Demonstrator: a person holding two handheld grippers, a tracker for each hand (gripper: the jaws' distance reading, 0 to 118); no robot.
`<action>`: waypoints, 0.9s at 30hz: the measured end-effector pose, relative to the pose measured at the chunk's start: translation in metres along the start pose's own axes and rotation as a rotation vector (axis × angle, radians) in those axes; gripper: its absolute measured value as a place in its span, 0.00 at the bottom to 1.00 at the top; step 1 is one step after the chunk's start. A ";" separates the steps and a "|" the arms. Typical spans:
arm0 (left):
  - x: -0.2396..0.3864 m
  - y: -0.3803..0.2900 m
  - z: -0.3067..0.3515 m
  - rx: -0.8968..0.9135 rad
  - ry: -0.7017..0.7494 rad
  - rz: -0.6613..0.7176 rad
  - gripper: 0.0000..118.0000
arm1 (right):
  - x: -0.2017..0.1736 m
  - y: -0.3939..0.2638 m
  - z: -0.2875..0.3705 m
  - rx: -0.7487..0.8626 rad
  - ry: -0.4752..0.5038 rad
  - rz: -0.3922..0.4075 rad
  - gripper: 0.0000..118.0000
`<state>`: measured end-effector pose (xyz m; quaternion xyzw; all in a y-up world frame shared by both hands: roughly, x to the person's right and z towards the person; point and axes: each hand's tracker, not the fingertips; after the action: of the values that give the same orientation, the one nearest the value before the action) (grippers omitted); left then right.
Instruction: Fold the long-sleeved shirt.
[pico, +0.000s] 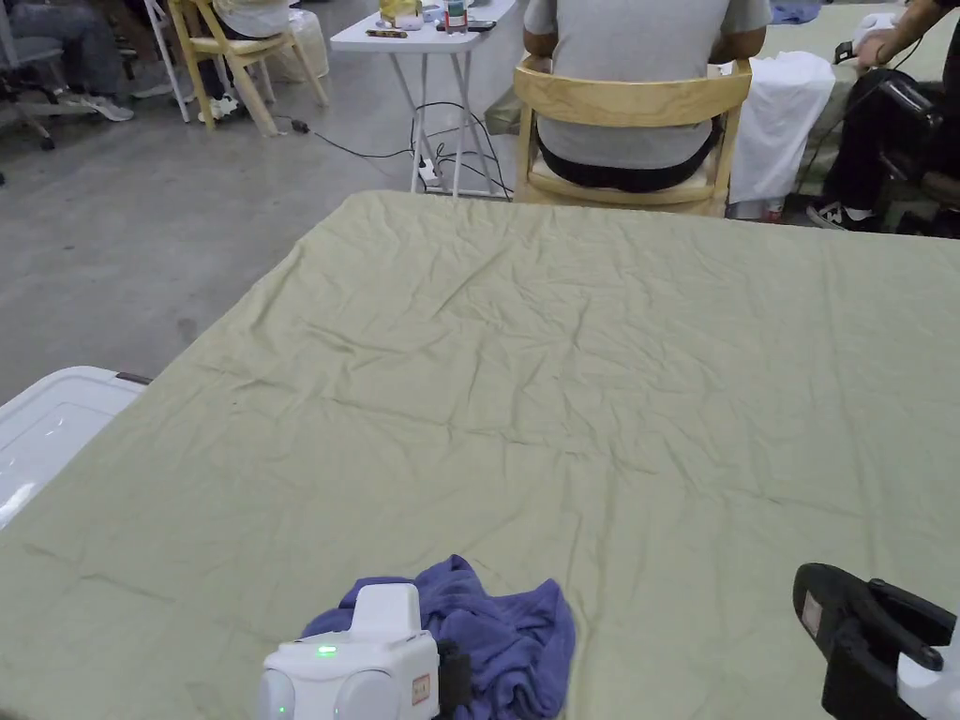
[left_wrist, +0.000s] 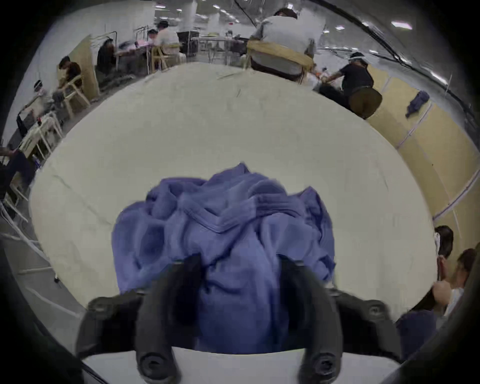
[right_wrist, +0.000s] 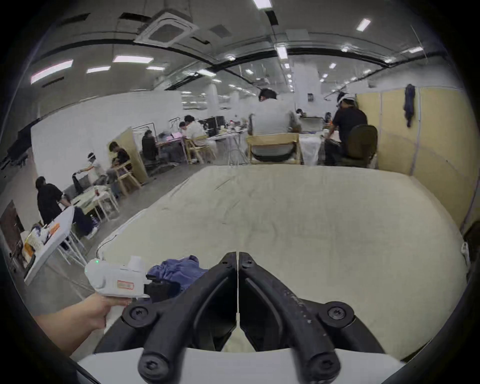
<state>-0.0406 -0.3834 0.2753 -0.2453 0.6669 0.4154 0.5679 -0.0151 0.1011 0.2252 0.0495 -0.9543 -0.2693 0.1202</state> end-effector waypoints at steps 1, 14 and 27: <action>-0.018 0.011 0.011 0.028 0.017 -0.023 0.24 | 0.003 0.001 0.002 0.005 -0.002 -0.013 0.03; 0.192 0.414 0.245 0.483 -0.196 -0.221 0.19 | 0.057 0.023 0.075 0.161 -0.022 -0.071 0.03; 0.187 0.340 -0.066 0.103 -0.352 -0.372 0.19 | 0.150 0.009 0.100 0.176 -0.235 -0.133 0.03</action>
<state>-0.3928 -0.2290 0.1900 -0.2581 0.5215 0.3056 0.7537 -0.1860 0.1354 0.1773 0.0911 -0.9762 -0.1960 -0.0154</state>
